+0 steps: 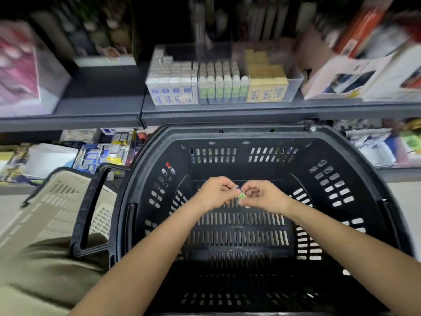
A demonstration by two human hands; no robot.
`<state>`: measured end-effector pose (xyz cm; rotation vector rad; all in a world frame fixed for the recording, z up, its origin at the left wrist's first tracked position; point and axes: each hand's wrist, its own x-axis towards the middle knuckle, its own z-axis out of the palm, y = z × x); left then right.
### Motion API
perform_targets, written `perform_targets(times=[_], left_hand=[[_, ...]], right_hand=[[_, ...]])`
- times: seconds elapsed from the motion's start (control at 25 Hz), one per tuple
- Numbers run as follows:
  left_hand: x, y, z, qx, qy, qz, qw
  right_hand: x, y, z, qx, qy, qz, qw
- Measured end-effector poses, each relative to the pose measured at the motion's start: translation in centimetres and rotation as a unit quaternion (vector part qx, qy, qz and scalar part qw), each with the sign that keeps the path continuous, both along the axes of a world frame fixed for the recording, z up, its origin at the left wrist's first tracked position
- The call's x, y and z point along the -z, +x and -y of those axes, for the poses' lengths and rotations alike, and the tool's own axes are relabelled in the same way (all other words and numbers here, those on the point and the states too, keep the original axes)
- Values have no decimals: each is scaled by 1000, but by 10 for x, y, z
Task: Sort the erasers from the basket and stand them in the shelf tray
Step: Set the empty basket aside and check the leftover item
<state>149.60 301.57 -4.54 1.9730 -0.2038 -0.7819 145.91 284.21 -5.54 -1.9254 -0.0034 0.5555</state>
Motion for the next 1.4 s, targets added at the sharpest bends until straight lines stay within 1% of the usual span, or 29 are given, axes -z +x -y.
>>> perform_targets(times=[0.08, 0.16, 0.24, 0.32, 0.52, 0.68, 0.84, 0.92, 0.96, 1.04, 1.12, 1.16, 1.24, 1.32, 1.36, 1.4], left_hand=[[-20, 1, -5, -59, -43, 1, 997], [-37, 3, -10, -124, -89, -17, 988], [-51, 5, -13, -145, -117, -26, 982], [-64, 10, -13, -144, -133, -18, 980], [-111, 35, -6, -140, -138, 85, 977], [-165, 68, 0, -129, -158, 209, 956], [-210, 95, 1, -106, -191, 309, 926], [-208, 102, 2, -95, -158, 324, 928], [-200, 103, 1, -90, -136, 315, 935], [-178, 104, -1, -96, -101, 281, 949], [-156, 108, -8, -134, -69, 276, 949], [-148, 112, -11, -157, -45, 292, 942], [-136, 118, -15, -173, 25, 363, 915], [-128, 123, -12, -156, 94, 458, 870], [-124, 126, -9, -142, 120, 491, 851], [-121, 129, -5, -125, 147, 506, 841]], right_hand=[[-17, -1, -4, 30, -1, 48, 998], [-35, 0, -5, 73, -5, 83, 994], [-53, 4, -5, 112, 27, 104, 988], [-72, 11, -4, 138, 67, 121, 981], [-130, 47, -4, 213, 115, 168, 956], [-201, 80, -2, 162, 102, 266, 945], [-258, 104, 1, 134, 93, 355, 921], [-259, 109, 0, 134, 92, 352, 922], [-252, 110, 0, 134, 76, 344, 926], [-231, 113, 0, 135, 23, 317, 939], [-216, 124, 6, 161, -29, 315, 935], [-212, 134, 12, 181, -56, 323, 927], [-208, 153, 21, 196, -128, 343, 910], [-203, 167, 25, 182, -186, 344, 902], [-199, 173, 26, 171, -206, 339, 902], [-197, 176, 25, 157, -227, 335, 901]])
